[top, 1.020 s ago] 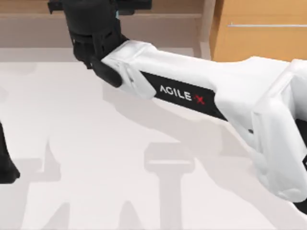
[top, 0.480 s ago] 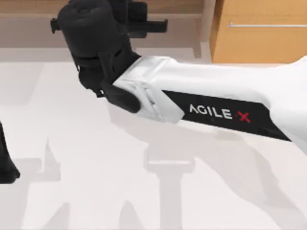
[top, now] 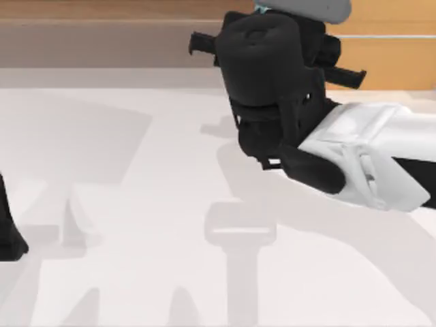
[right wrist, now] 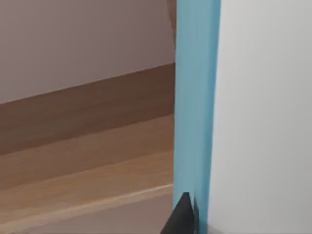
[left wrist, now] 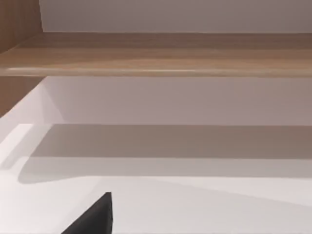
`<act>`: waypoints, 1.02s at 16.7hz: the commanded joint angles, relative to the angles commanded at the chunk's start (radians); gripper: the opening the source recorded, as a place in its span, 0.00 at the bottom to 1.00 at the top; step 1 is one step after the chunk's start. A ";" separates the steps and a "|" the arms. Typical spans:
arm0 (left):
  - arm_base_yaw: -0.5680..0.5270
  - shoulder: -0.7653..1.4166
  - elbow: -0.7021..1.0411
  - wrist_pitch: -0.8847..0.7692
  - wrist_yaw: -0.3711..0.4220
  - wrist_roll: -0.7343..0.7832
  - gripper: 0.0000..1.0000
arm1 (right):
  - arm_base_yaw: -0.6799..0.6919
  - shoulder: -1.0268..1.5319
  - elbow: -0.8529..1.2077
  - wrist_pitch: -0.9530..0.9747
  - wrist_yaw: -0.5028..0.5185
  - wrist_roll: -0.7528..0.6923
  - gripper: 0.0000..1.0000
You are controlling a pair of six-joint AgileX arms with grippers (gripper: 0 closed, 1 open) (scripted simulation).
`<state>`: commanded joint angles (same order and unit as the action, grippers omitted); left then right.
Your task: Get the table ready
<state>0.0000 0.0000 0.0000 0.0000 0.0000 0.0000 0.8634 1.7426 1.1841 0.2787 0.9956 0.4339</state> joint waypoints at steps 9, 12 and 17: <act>0.000 0.000 0.000 0.000 0.000 0.000 1.00 | -0.544 -0.251 -0.422 0.047 -0.288 0.379 0.00; 0.000 0.000 0.000 0.000 0.000 0.000 1.00 | -0.771 -0.256 -0.478 0.093 -0.460 0.514 0.00; 0.000 0.000 0.000 0.000 0.000 0.000 1.00 | -1.099 -0.189 -0.475 0.198 -0.810 0.730 0.00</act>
<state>0.0000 0.0000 0.0000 0.0000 0.0000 0.0000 -0.2354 1.5532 0.7093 0.4771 0.1853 1.1643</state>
